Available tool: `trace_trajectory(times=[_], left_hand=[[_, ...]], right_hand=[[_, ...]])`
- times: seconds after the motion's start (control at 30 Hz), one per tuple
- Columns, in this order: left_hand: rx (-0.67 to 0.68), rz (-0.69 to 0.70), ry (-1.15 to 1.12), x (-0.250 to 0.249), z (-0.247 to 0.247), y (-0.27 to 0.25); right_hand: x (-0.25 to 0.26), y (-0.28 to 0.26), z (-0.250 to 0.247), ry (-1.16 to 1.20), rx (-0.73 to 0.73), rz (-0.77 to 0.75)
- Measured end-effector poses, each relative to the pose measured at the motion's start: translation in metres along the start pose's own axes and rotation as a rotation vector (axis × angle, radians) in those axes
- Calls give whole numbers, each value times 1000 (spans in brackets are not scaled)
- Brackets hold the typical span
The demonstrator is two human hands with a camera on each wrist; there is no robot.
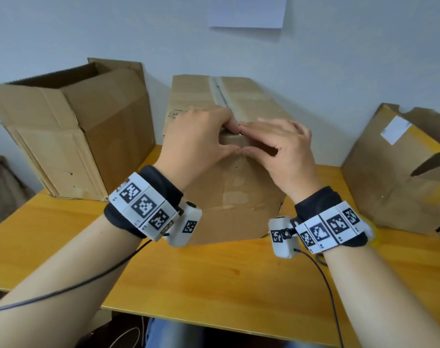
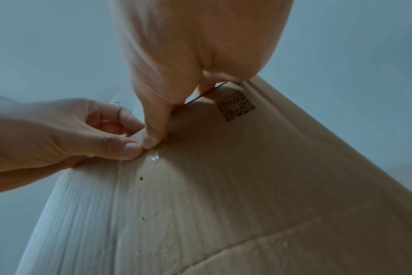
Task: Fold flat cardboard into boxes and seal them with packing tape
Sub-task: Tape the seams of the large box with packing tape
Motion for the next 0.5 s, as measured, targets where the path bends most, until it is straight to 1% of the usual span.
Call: trace_trajectory(times=[0.27, 0.43, 0.5], left_hand=[[-12, -41, 132, 0, 10, -6], [12, -87, 202, 2, 9, -6], [24, -103, 198, 2, 8, -6]], right_hand=[[4, -3, -2, -73, 22, -17], [12, -5, -2, -226, 93, 7], [13, -4, -3, -248, 118, 37]])
Point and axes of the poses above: each hand's wrist, its own y-axis towards the middle knuckle, its own z-axis out of the palm, x = y × z, the point moved 7 cm from there along y, towards the middle knuckle
